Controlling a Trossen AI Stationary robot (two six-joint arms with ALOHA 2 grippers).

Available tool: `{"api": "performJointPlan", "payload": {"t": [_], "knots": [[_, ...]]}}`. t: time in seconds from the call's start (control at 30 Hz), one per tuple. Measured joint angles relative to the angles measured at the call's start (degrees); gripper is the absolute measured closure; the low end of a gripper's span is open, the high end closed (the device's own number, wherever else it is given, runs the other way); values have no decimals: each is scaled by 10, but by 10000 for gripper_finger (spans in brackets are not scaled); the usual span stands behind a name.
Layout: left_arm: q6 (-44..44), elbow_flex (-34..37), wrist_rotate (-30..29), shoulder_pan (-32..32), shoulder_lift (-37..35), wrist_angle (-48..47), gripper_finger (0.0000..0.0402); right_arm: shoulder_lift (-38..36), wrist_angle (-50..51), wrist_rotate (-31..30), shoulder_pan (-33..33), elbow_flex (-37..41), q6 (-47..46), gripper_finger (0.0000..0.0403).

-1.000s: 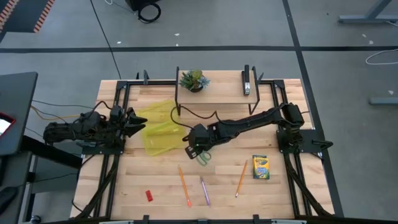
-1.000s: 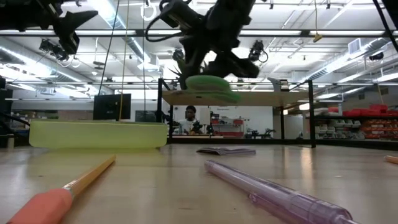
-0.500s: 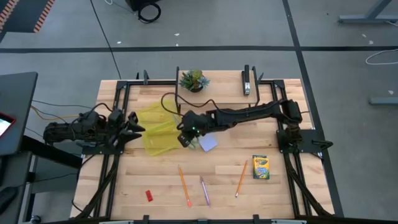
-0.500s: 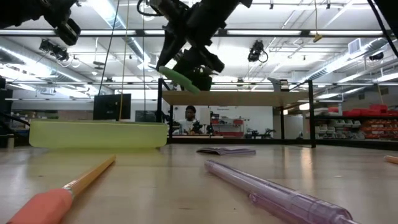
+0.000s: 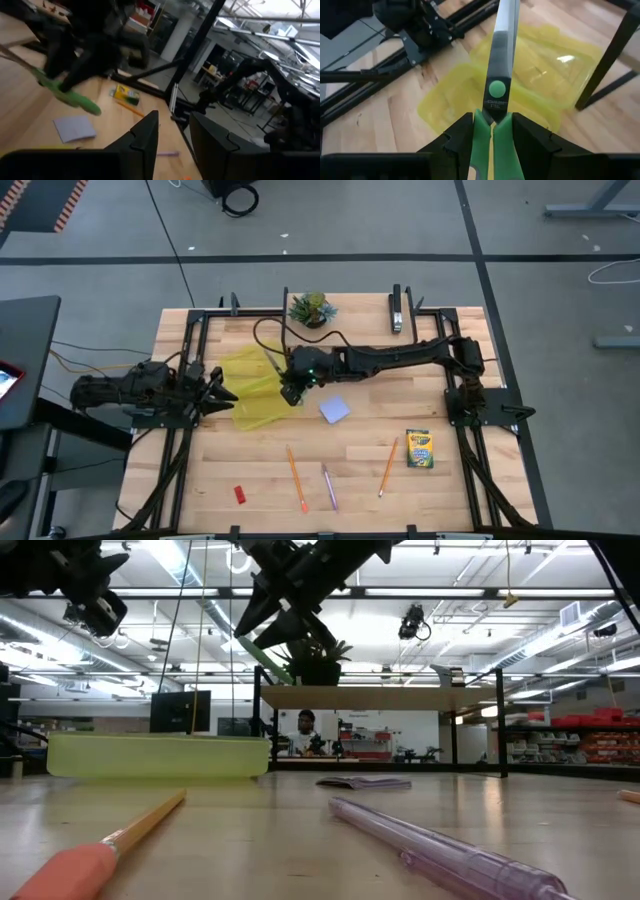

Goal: Pack school essentials
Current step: Put the green scissors into the yellow supply box

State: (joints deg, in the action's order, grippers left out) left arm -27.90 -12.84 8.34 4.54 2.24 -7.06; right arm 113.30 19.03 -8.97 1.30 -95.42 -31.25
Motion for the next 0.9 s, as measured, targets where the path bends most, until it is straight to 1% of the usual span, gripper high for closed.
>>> {"api": "performJointPlan", "payload": {"t": [0.07,0.17,0.37,0.63,0.8,0.9], "knots": [[-2,1,1,12,1,-13,285,0,-12,0,3,-1,2,265],[-21,1,1,32,6,-26,285,0,-3,3,5,-22,10,265],[-45,1,2,70,39,-27,288,0,16,-3,9,-66,51,265],[-69,1,2,114,57,-26,288,1,5,-4,12,-80,86,265],[-79,1,1,131,56,-24,292,29,-39,4,12,-88,86,265],[-92,1,1,139,59,-21,294,70,-14,19,12,-134,89,265]]}}
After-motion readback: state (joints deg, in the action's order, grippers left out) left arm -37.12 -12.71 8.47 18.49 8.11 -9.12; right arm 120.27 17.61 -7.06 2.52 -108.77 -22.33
